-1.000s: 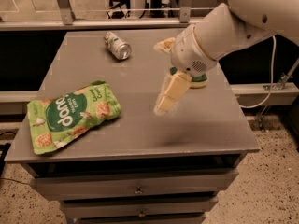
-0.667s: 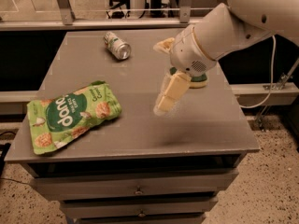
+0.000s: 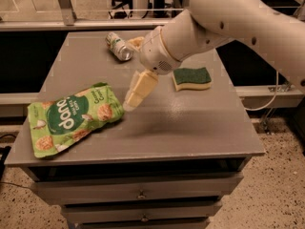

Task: Pick green rice chip bag

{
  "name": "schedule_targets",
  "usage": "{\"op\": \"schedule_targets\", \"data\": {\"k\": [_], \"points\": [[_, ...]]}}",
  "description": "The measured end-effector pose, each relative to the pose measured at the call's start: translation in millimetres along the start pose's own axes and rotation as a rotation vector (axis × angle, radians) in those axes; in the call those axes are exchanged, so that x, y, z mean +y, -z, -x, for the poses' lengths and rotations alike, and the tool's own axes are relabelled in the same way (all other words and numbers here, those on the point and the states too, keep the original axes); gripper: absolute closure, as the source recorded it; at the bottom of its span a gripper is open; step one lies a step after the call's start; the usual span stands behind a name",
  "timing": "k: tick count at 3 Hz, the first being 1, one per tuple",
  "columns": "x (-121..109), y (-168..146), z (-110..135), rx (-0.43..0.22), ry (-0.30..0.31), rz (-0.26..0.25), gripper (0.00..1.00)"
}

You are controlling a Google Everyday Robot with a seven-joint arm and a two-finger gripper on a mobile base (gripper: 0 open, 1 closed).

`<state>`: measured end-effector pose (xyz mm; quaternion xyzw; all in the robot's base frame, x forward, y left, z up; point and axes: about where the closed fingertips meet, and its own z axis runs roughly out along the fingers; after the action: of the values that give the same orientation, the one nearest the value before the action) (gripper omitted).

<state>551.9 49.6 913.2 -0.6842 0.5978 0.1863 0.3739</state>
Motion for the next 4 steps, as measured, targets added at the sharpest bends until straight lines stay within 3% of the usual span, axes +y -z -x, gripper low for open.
{"op": "schedule_targets", "data": {"k": [1, 2, 4], "points": [[-5, -48, 10, -0.025, 0.039, 0.059, 0.0], [2, -71, 10, -0.021, 0.049, 0.117, 0.0], [22, -82, 17, -0.018, 0.042, 0.207, 0.0]]}}
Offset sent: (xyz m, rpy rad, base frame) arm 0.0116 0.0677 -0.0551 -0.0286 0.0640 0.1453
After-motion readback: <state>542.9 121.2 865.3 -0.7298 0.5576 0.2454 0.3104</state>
